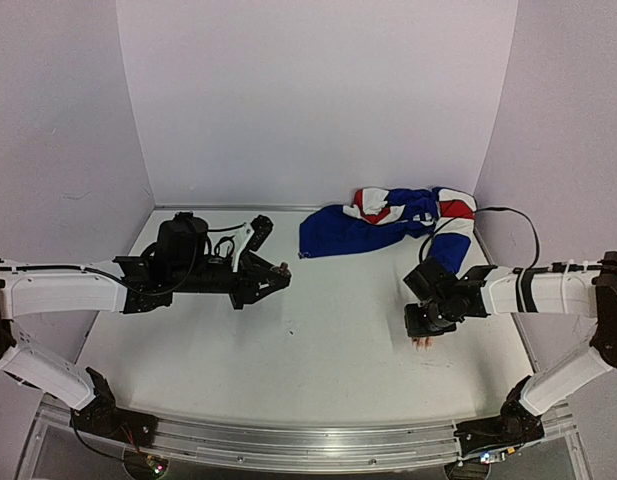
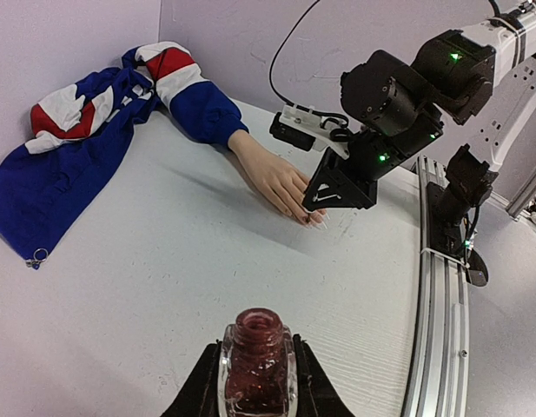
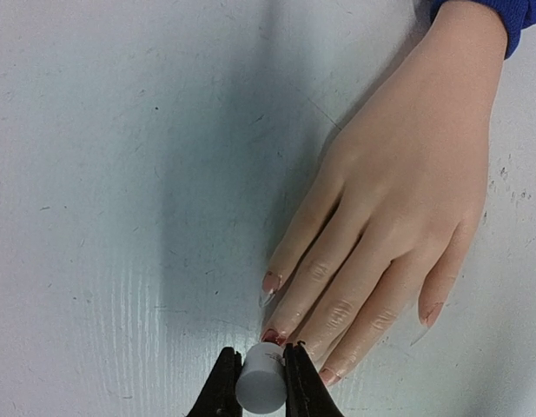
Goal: Paint the nails
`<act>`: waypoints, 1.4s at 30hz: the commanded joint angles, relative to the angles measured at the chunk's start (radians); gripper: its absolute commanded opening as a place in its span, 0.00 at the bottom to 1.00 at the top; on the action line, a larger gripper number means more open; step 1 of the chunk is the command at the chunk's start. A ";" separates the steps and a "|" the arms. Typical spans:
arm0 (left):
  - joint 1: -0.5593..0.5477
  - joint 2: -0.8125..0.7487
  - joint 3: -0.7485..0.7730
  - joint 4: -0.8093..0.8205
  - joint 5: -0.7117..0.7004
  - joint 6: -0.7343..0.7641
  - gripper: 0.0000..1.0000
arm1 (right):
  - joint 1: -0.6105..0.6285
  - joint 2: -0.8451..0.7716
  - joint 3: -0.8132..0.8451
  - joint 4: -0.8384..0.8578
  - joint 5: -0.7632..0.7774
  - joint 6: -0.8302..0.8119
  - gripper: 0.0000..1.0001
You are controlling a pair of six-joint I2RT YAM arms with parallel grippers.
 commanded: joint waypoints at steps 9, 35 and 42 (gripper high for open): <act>0.004 -0.029 0.042 0.019 0.012 -0.003 0.00 | -0.004 0.009 -0.003 -0.057 -0.006 0.012 0.00; 0.004 -0.019 0.052 0.018 0.022 -0.003 0.00 | -0.004 0.013 -0.007 -0.066 -0.017 0.024 0.00; 0.004 -0.017 0.054 0.019 0.024 -0.004 0.00 | -0.003 0.004 -0.011 -0.061 -0.034 0.013 0.00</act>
